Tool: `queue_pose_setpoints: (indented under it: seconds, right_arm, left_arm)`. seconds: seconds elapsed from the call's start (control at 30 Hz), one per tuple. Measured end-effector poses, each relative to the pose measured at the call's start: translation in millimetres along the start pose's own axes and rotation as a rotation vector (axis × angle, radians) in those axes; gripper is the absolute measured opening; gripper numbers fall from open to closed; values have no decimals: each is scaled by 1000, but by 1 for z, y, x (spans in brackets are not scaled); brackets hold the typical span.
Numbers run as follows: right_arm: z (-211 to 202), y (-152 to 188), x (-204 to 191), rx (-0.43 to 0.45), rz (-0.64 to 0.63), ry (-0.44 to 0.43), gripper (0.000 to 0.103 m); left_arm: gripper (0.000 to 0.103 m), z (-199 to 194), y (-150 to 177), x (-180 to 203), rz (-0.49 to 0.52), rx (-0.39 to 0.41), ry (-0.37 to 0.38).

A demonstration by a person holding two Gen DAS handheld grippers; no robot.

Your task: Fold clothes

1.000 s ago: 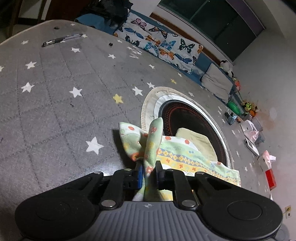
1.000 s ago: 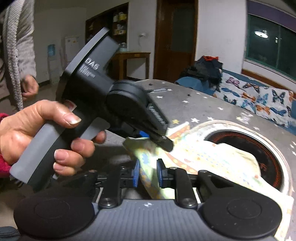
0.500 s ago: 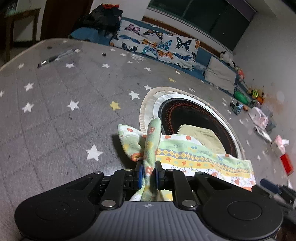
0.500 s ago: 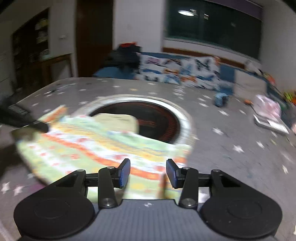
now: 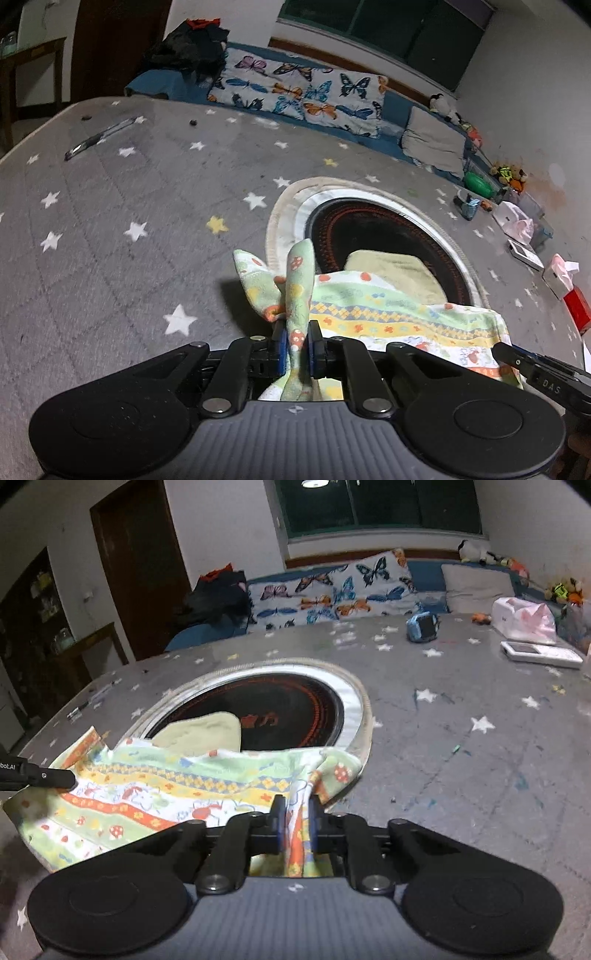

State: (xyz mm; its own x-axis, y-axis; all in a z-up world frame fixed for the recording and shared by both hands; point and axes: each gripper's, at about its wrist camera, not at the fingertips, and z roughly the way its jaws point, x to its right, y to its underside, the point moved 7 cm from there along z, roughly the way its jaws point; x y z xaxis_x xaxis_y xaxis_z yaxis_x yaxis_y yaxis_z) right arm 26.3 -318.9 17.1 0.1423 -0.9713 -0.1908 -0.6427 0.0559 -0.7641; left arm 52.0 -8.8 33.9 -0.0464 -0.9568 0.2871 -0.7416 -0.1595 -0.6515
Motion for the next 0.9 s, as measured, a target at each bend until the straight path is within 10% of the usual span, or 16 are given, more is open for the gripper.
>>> queue_pose_setpoints:
  seconds: [0.4,0.9]
  right_arm:
    - [-58,-44,9,138,-68,61,8]
    - [-113,-84,114,222,-55,280,8]
  left_arm:
    - [10,0,-33,77,98,31,105]
    - [10,47,-51,222,227,-3,217]
